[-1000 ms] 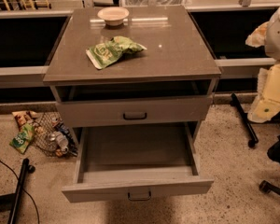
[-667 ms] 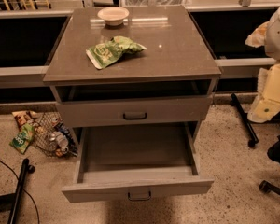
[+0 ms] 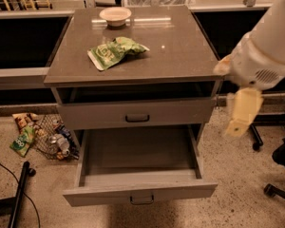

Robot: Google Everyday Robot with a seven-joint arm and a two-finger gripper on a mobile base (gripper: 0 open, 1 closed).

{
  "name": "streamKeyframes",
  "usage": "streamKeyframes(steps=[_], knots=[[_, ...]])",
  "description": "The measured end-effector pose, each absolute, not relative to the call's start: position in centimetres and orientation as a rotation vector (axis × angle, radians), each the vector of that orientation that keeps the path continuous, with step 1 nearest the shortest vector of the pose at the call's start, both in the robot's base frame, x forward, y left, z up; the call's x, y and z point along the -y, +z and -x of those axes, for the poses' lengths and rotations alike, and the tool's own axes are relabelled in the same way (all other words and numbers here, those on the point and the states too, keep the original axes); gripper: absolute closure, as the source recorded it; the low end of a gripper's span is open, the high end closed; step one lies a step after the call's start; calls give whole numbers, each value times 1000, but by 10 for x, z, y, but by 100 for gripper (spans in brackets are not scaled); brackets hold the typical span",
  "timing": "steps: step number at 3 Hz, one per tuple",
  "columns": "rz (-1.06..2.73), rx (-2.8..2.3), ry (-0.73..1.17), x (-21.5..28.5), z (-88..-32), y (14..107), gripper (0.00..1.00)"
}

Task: Close middle drawer

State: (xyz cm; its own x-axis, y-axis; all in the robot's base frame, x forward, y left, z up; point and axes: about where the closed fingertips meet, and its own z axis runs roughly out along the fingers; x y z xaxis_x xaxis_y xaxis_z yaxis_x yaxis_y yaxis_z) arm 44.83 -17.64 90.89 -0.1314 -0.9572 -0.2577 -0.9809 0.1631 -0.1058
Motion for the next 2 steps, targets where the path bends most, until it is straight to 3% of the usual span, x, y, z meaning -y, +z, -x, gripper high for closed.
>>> streamKeyframes(steps=[2], knots=[[1901,-2154,466,131,-430,795,0]])
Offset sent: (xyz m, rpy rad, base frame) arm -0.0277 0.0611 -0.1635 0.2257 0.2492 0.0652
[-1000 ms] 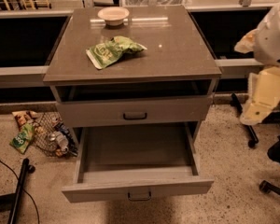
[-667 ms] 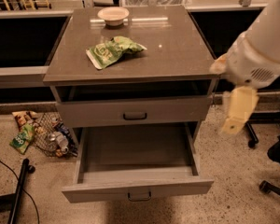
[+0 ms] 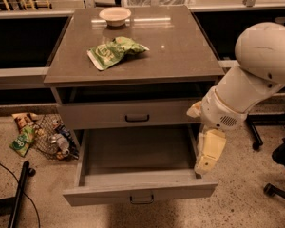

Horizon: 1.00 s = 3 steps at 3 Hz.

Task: Close middle drawer

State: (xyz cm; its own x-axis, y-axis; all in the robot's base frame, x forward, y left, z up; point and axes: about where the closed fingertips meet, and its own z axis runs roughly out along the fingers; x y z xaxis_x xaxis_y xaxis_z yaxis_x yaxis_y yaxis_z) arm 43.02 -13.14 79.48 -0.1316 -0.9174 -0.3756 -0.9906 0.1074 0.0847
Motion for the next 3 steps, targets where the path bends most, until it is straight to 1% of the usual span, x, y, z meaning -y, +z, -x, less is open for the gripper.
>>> streamKeyframes(steps=[1,2,3], knots=[[1902,-2155,465,131,-430,795,0],[1951,-2143,493,128,-417,758,0],[2032,-2084,537,120,-393,697,0]])
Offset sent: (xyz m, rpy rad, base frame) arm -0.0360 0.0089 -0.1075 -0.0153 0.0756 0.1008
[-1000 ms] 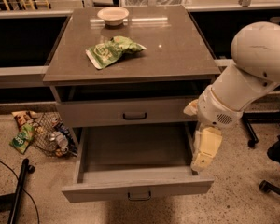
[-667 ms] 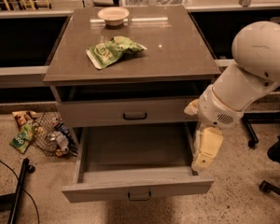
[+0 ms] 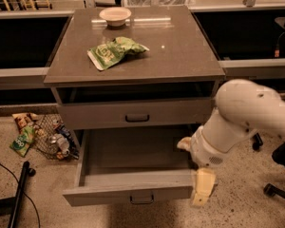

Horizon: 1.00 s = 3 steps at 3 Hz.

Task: Close middle drawer

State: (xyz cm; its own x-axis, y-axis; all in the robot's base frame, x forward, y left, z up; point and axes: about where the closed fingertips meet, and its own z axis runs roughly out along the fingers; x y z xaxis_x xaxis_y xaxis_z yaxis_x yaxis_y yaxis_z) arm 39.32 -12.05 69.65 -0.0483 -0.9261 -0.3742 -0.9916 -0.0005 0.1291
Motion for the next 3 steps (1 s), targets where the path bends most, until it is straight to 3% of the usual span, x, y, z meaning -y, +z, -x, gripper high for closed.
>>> streamKeyframes(steps=[3], knots=[[2125,-2025,569,98,-371,601,0]])
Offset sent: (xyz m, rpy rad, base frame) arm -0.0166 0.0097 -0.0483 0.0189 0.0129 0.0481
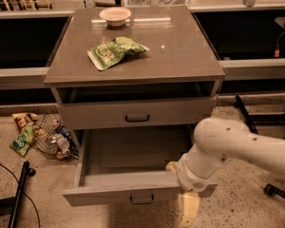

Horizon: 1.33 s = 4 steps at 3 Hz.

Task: Close middle drawer

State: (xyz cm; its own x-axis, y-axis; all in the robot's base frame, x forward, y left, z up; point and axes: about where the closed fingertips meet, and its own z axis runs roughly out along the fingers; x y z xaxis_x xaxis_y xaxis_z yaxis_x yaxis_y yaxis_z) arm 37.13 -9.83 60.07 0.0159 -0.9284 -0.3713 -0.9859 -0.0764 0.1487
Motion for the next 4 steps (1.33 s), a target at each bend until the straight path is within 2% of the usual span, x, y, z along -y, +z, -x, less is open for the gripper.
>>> streamKeyframes(steps=[1,2,4], knots=[[2168,-1989,591,88,-367,538,0],[2181,-1944,616,87,-362,489,18],[2115,-1972,625,108,-364,430,64]])
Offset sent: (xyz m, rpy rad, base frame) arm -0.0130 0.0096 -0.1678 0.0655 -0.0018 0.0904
